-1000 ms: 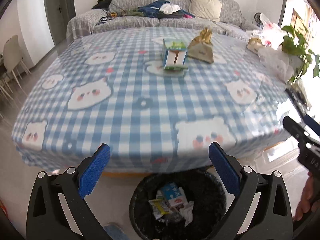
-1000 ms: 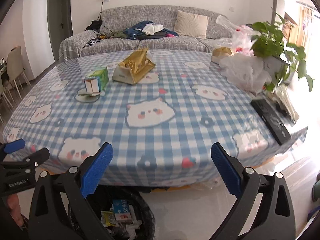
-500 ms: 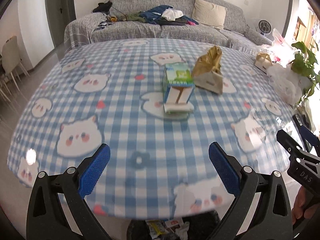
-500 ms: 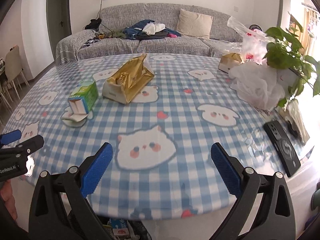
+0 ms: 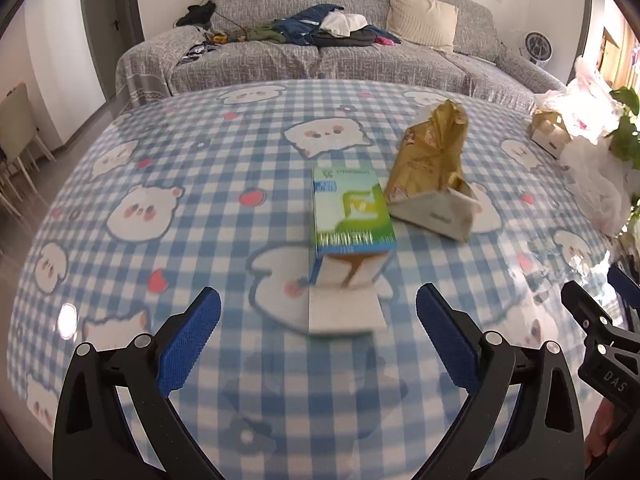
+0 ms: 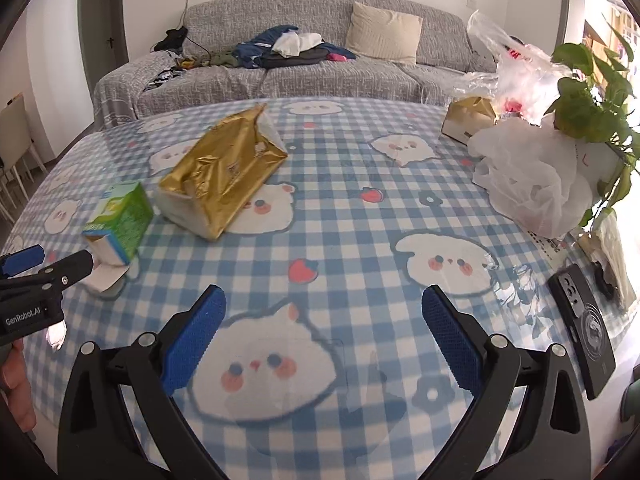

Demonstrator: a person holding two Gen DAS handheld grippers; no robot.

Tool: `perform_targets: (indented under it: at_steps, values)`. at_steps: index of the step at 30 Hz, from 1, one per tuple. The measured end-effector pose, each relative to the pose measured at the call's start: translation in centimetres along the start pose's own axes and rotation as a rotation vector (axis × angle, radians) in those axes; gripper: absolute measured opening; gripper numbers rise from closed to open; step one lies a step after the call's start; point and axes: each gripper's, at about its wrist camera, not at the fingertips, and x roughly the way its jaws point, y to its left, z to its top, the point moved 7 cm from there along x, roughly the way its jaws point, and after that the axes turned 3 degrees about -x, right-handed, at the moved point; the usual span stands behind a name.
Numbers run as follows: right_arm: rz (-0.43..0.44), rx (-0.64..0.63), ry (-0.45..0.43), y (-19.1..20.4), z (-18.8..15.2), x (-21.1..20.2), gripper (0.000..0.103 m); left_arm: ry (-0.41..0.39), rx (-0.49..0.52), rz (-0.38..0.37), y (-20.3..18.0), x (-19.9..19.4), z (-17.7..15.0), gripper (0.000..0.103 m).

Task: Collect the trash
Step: 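Grasp the green-and-white medicine box with the left tool while the right tool grasps the gold foil bag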

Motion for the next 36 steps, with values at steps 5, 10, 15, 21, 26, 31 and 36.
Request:
perform_targets:
  at_steps: [5,10,15,21,26,31,36]
  values:
    - [0.006,0.019,0.010,-0.2,1.7,1.9,0.095,0.023,-0.008,-0.003,-0.1,2.2,1.6,0.091]
    - [0.006,0.027,0.002,0.4,4.0,2.8,0.095,0.046,0.004,0.000,-0.1,4.1,2.7,0.078]
    - [0.029,0.054,0.000,1.5,6.1,3.2,0.095,0.068,0.014,-0.009,0.0,5.6,3.4,0.056]
    - [0.068,0.057,0.011,5.0,8.5,4.1,0.095,0.057,0.015,-0.010,1.2,6.0,4.4,0.047]
    - [0.084,0.054,0.035,7.5,9.3,5.5,0.094,0.042,-0.001,0.017,3.4,5.2,5.4,0.047]
    - [0.068,0.045,0.059,9.0,9.4,7.3,0.094,0.032,-0.018,0.038,6.0,4.6,5.8,0.047]
    - [0.056,0.061,0.109,9.6,9.1,9.5,0.083,0.045,-0.029,0.053,7.9,4.7,5.6,0.047]
